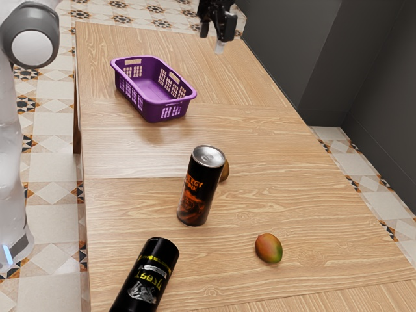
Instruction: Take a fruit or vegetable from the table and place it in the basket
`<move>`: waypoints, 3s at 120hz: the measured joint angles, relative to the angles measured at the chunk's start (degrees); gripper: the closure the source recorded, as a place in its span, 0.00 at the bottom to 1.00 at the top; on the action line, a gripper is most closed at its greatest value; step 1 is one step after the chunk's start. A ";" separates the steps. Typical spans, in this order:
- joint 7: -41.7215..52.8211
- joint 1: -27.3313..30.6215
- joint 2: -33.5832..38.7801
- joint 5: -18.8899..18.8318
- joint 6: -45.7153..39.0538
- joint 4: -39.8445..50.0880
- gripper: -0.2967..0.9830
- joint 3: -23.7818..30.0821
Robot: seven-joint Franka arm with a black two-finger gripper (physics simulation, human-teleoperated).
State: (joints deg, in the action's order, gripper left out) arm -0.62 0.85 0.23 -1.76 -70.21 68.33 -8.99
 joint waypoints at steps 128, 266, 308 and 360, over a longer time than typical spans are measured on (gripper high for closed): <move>-2.51 -16.14 -1.50 0.03 -14.08 18.25 0.25 12.72; -2.55 -20.81 -13.95 2.72 -28.65 19.76 0.25 17.80; -2.53 -20.82 -18.05 3.16 -31.26 19.29 0.25 17.35; -2.37 -19.60 -21.55 3.20 -38.77 18.97 0.25 15.41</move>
State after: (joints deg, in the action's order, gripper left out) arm -2.99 -18.76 -21.32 1.44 -108.97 87.30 6.42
